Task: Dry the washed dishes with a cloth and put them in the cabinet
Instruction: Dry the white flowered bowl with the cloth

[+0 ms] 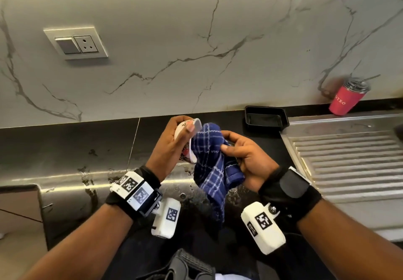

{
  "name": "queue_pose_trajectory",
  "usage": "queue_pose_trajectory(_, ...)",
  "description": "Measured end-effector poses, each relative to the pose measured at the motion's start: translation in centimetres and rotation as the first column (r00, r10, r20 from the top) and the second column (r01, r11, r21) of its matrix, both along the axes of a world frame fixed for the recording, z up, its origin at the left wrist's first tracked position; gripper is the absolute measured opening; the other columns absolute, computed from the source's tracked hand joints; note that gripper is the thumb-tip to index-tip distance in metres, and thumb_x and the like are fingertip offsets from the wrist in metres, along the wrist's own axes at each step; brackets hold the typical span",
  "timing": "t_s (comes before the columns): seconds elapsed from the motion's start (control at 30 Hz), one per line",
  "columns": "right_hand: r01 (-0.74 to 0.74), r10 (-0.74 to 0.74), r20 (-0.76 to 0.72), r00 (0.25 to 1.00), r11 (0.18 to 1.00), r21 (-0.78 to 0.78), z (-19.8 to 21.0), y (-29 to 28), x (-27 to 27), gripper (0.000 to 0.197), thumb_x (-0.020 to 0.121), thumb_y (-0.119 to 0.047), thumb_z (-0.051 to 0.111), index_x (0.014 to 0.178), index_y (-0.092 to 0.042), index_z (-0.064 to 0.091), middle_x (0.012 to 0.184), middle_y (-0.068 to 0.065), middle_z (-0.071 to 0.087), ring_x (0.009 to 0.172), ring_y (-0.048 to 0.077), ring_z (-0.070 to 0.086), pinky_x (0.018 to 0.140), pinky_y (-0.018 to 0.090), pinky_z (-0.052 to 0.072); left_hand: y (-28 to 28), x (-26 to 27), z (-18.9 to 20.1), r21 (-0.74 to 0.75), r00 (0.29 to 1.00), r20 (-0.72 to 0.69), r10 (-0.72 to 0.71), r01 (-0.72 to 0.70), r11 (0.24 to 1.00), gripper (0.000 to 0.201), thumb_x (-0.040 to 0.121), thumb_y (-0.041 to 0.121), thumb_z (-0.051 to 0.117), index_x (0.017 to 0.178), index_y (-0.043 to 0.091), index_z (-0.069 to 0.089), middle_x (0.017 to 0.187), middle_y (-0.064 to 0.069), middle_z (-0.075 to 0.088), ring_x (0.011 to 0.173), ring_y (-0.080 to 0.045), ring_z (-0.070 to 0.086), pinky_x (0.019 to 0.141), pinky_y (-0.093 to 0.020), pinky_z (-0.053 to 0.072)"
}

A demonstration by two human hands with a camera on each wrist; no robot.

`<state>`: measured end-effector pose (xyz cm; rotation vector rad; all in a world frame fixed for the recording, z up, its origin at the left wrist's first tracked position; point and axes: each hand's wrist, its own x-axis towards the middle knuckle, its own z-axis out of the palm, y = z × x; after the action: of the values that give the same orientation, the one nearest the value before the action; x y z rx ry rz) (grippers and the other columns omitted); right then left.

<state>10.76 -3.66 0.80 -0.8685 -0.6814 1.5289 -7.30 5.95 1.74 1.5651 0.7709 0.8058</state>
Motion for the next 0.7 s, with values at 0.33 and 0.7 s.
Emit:
queue_pose_trajectory(0.33,0.289,-0.274,0.112,0.955,0.945,-0.155,-1.5,2.3,8.9,0.035,0.088,-0.006,0.062,0.122,0.001,0.063,0.109,0.020,0.068,0.097,0.037,0.066,0.088,0.049,0.057,-0.8,3.1,-3.8,-0.197,0.988,-0.113,0.101,-0.122,0.973,0.069,0.072,0.076,0.051,0.119,0.027,0.053,0.114,-0.009,0.054,0.097,-0.028,0.062,0.058,-0.038,0.060)
queue_pose_trajectory(0.7,0.415,-0.440,0.749,0.495,0.877,0.241,-2.1,14.0,24.6,0.045,0.076,0.018,0.067,0.111,-0.009,0.063,0.099,0.005,0.068,0.086,0.014,0.065,0.085,0.031,0.052,-1.2,6.0,-4.8,-0.407,0.983,-0.032,0.180,-0.177,0.896,0.091,0.056,0.092,0.063,0.124,0.031,0.057,0.125,-0.010,0.058,0.106,-0.032,0.064,0.064,-0.040,0.059)
